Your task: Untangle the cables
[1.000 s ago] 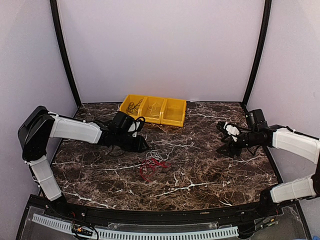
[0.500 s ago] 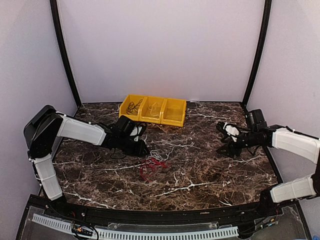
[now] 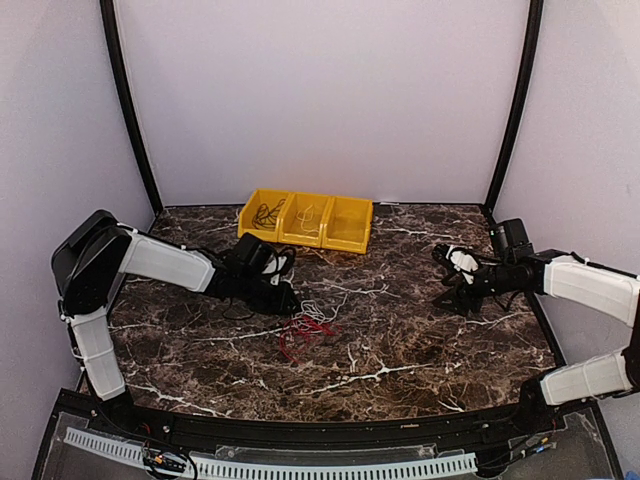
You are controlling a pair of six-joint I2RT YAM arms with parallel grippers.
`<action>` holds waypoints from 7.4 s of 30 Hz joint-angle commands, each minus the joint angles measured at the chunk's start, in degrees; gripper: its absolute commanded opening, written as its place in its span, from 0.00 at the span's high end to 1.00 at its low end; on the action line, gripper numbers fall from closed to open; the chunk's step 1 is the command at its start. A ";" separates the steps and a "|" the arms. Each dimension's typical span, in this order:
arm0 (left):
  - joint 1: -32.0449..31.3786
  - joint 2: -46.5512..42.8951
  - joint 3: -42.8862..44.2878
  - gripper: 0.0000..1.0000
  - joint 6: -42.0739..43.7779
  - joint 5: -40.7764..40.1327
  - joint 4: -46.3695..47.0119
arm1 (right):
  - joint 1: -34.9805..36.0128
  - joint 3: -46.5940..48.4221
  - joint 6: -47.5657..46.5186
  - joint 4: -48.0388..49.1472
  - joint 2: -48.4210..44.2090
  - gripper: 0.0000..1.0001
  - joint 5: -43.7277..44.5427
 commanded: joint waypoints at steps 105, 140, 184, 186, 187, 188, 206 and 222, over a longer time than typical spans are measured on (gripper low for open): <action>-3.94 -52.32 3.25 1.00 -3.99 -24.08 -8.68 | 40.62 38.99 24.66 24.09 51.44 0.89 -10.90; -3.94 -42.36 45.93 1.00 12.32 -32.14 -24.78 | 40.42 34.12 18.75 17.54 52.04 0.78 -5.05; 2.61 -24.22 29.01 1.00 8.10 -25.45 -24.03 | 4.07 8.63 12.46 -2.49 -4.32 0.47 -9.12; 3.73 -22.26 32.48 1.00 8.61 -22.75 -24.27 | 1.60 7.39 12.67 -2.69 -6.78 0.47 -10.29; 4.05 -21.67 34.90 1.00 8.84 -22.21 -24.31 | 0.33 6.26 12.89 -1.72 -8.14 0.47 -11.20; 4.58 -20.22 36.29 1.00 9.34 -21.34 -24.46 | -0.71 4.58 12.91 0.28 -9.53 0.45 -11.89; 8.82 3.93 70.69 0.98 14.88 -15.92 -17.90 | -1.83 -1.98 2.26 3.12 -12.01 0.43 -5.88; 11.84 11.59 71.05 0.97 16.92 -16.86 -0.44 | -1.82 -2.11 1.60 3.40 -10.61 0.43 -3.96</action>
